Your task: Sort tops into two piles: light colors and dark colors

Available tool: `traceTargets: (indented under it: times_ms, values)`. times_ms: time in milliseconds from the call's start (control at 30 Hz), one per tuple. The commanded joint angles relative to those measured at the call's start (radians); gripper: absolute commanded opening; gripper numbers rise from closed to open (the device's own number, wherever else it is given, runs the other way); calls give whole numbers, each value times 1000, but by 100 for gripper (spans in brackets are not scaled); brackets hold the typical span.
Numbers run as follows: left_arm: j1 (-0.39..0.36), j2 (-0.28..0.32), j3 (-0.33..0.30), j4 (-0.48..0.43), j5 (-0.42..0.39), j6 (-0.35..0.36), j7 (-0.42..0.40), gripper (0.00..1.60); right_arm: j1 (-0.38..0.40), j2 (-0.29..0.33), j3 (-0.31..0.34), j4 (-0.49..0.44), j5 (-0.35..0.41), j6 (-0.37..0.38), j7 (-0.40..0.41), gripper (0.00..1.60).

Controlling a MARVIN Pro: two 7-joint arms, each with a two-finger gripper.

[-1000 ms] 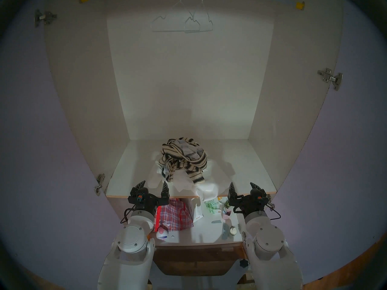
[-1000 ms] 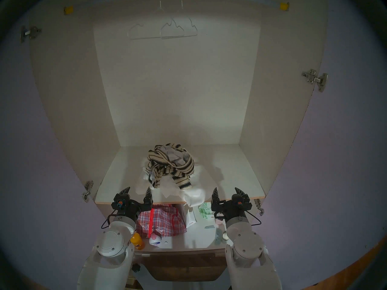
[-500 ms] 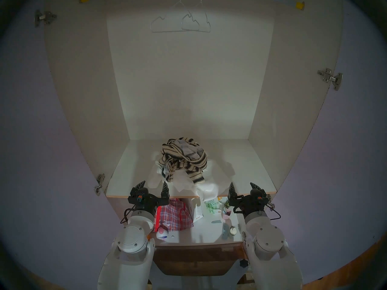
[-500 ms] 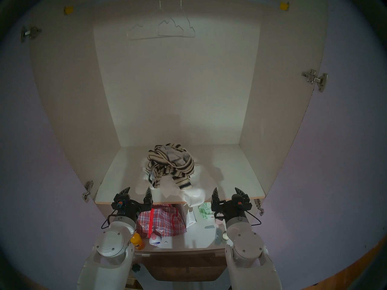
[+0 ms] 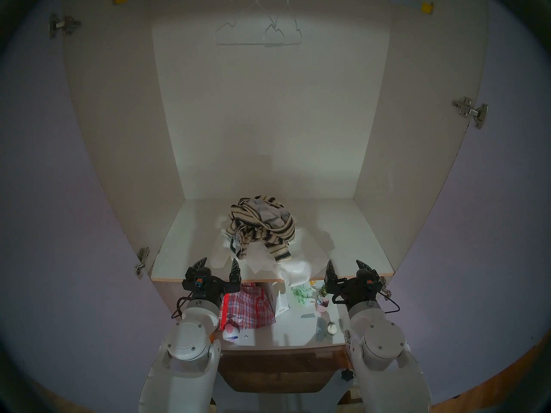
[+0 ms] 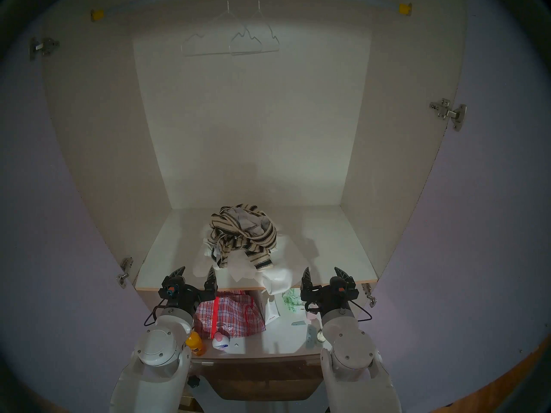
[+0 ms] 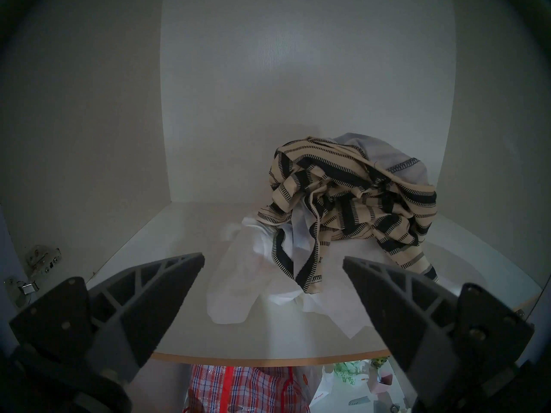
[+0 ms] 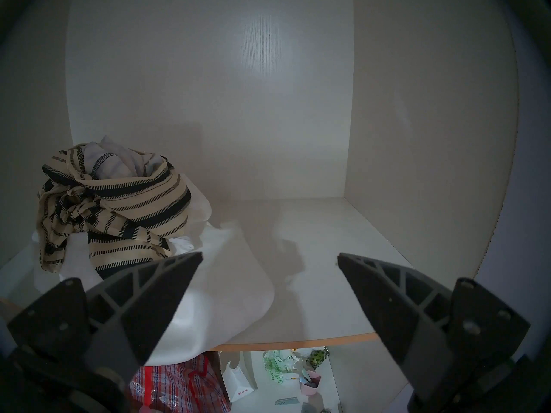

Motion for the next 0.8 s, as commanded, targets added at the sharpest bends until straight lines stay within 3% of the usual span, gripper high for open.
traceTargets:
  times_ms: [0,267,400,600,700,767]
  values:
    - [-6,1,2,-25,-2,-3,-5,160,7,0,0,-23,2,-4,1,160]
    - [-6,1,2,-25,-2,-4,-5,160,13,14,-8,-25,-9,-16,15,160]
    - [-7,1,2,-24,-1,-4,-4,160,37,23,-24,-52,10,20,46,160]
    - [-7,1,3,-24,-1,-4,-3,160,101,18,-29,-43,50,111,83,160]
    - [-6,1,3,-24,-2,-4,-4,160,138,23,-32,-42,83,184,121,160]
    - [-7,1,3,-23,-1,-5,-3,160,174,8,-34,-46,124,282,147,160]
